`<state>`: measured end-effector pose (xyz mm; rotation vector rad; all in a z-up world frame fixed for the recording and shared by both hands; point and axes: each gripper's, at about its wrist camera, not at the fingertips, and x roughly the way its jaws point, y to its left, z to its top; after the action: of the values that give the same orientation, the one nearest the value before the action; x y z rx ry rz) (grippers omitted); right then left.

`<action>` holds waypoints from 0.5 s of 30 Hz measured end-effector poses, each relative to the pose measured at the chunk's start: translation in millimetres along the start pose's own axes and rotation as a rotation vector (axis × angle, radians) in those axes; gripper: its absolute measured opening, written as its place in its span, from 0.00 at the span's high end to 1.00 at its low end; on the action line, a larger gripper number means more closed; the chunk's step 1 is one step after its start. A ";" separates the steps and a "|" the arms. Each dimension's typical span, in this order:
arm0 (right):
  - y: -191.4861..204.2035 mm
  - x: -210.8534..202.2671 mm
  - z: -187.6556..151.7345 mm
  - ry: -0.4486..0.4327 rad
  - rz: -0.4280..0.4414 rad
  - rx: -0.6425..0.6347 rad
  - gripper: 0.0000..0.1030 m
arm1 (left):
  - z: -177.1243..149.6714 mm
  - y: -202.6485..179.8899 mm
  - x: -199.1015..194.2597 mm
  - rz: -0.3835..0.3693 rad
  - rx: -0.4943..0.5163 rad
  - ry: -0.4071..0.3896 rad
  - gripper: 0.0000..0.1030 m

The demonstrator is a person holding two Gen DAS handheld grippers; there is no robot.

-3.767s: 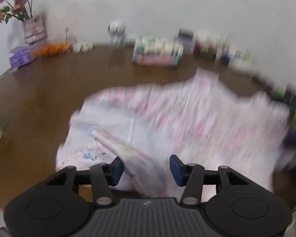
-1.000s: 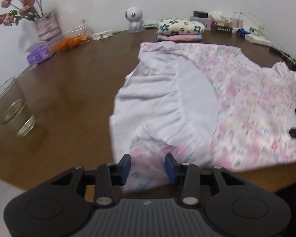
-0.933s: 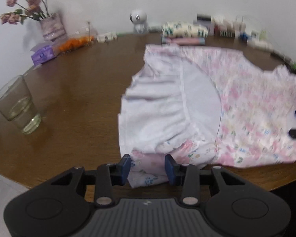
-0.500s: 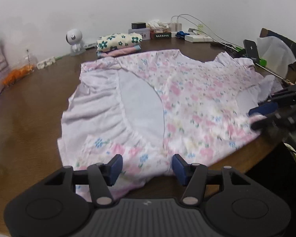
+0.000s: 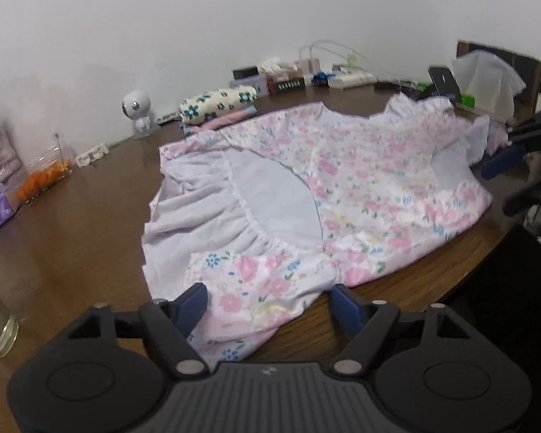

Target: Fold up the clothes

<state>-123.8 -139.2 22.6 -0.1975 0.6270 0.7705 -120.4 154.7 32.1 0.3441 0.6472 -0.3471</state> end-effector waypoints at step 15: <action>-12.1 11.1 -21.1 -0.020 -0.063 -0.001 0.73 | -2.8 17.7 8.3 -0.030 -0.004 -0.023 0.75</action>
<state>-118.9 -149.4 -1.6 -0.2092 0.5984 0.7114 -108.3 169.9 28.3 0.3264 0.6305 -0.3777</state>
